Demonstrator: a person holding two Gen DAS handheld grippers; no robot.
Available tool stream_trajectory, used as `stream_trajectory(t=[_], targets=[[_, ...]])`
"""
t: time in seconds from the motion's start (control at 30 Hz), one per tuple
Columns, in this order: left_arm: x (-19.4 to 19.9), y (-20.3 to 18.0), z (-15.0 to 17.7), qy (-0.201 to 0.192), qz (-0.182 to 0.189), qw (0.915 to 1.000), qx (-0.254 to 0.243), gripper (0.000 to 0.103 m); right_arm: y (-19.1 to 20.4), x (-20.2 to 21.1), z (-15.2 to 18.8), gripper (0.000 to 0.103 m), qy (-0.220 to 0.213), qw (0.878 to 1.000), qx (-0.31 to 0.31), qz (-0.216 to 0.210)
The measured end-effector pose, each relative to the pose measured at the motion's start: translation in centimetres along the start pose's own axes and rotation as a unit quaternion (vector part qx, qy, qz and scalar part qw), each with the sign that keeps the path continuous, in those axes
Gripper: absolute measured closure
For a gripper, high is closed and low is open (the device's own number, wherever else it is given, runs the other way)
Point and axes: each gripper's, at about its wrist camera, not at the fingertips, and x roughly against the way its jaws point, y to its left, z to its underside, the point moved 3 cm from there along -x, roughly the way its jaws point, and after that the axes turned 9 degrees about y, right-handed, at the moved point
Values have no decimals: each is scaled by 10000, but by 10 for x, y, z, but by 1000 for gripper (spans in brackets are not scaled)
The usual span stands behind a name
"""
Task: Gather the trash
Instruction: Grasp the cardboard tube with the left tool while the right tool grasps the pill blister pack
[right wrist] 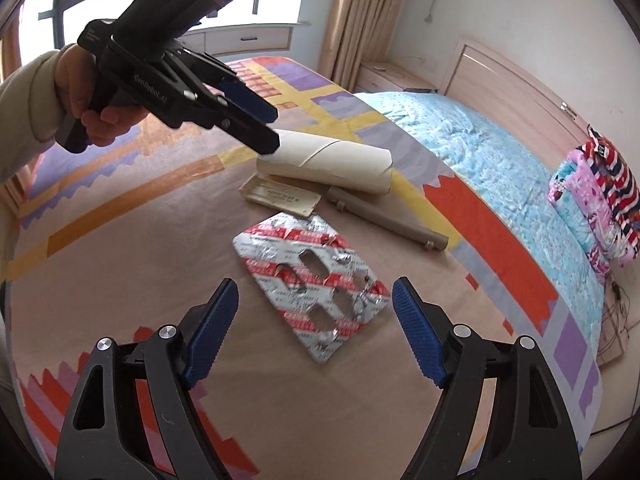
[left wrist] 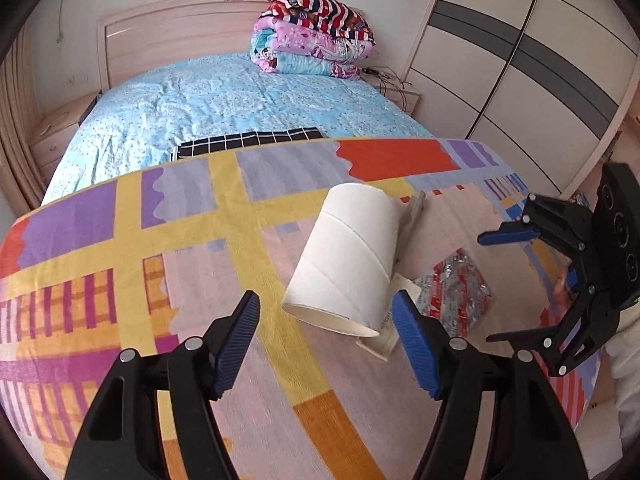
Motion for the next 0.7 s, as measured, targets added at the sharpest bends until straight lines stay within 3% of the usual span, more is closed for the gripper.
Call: stream_trajectory(t=[0.1,0.33,0.53,0.6,0.67,0.7], targets=[[-11,1,-3,125,56,9999,0,37,-3,-6,-7,24,31,9999,92,-94],[-20,-2,-13,0,-30,9999,-115,35,-4,-18,-12,24,172,9993,211,-262],[-23,-5,-19,-19,-81,9998,-162,37,-9,-16,-6,24,222,9981,-77,-566],[-22,-5,-19,-61,-78,9998,-161,44,-7,-14,-2,32,251,9981,-82,-552],[-22,-7,-17,-77,-147,9997,-199,44,-6,-11,0,43,238,9977,-130,-622],[-21,-8,-16,-84,-186,9995,-232,45,-7,-11,0,43,241,9977,-160,-615]])
